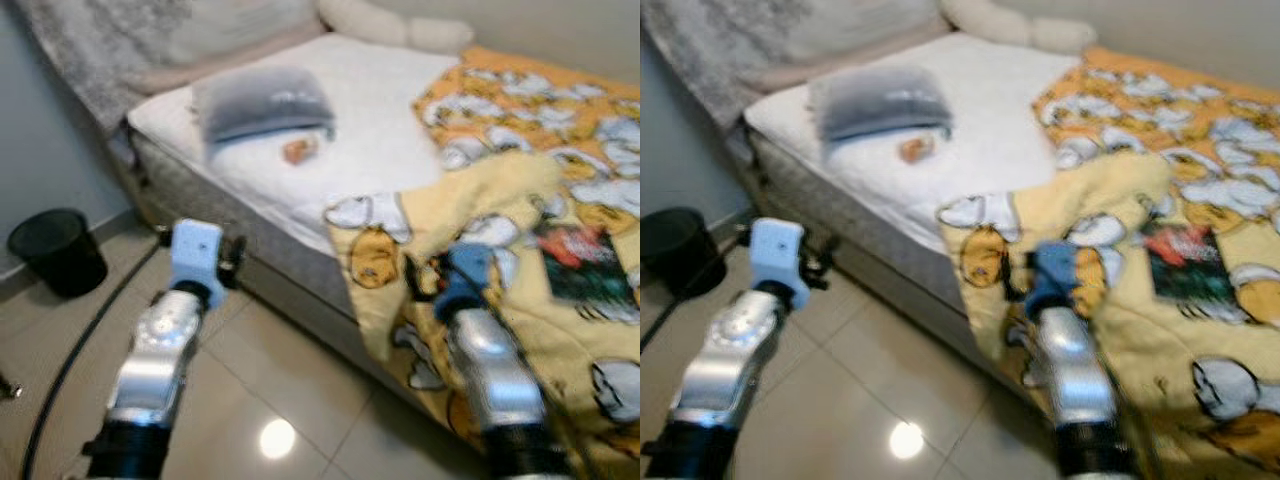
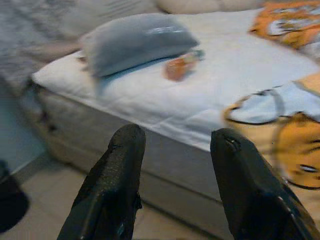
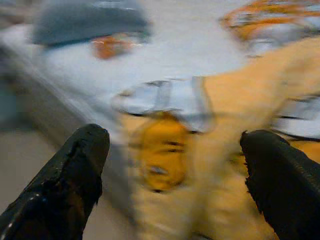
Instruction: Clean up the room
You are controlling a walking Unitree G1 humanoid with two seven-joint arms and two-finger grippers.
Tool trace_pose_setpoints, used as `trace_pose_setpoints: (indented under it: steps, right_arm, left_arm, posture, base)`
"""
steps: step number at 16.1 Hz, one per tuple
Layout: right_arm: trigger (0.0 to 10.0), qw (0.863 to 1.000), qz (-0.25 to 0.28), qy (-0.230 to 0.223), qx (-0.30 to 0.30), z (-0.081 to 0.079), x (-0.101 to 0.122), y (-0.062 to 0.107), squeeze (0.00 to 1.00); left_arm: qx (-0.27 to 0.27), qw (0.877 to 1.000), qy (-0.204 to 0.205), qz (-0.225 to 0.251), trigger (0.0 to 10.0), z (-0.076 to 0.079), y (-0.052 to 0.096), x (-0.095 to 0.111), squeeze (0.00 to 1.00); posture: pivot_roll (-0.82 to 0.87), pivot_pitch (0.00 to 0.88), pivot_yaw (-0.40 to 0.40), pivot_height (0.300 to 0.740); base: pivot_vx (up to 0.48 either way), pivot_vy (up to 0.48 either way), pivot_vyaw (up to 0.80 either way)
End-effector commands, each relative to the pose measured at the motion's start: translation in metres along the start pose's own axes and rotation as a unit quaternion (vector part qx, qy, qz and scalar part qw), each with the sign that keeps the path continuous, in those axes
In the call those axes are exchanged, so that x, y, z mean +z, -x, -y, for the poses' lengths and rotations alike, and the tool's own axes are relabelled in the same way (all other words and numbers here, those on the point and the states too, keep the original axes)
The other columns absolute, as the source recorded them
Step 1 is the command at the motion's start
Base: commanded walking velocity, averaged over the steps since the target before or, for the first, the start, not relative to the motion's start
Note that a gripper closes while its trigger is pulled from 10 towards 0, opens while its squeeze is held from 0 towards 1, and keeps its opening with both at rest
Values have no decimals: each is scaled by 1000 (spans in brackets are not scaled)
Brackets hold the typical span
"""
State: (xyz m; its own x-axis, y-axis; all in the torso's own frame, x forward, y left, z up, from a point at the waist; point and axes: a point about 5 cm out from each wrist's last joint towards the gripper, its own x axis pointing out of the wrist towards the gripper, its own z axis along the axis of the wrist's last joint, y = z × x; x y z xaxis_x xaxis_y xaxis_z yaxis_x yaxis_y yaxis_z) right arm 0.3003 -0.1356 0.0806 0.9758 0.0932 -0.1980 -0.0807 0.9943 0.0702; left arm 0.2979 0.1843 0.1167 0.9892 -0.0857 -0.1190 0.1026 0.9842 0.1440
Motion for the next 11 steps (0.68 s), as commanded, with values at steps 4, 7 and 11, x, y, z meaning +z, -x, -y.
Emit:
trace_pose_setpoints:
  steps: [4,7,11]
  right_arm:
    - [10000,1000,7,-9,-6,5,6,-2,0]
    - [10000,1000,6,1,-6,5,7,-3,0]
    - [10000,1000,4,5,2,4,5,-2,0]
  left_arm:
    - [-9,1000,-3,8,10000,5,-4,5,0]
    - [-13,1000,-3,8,10000,6,-4,6,0]
    - [-12,1000,-4,6,10000,4,-5,5,0]
  posture:
    - [-53,0,31,740]
    - [-51,0,28,740]
    - [-49,0,32,740]
  base:
    - [291,0,0]
    - [292,0,0]
    - [297,0,200]
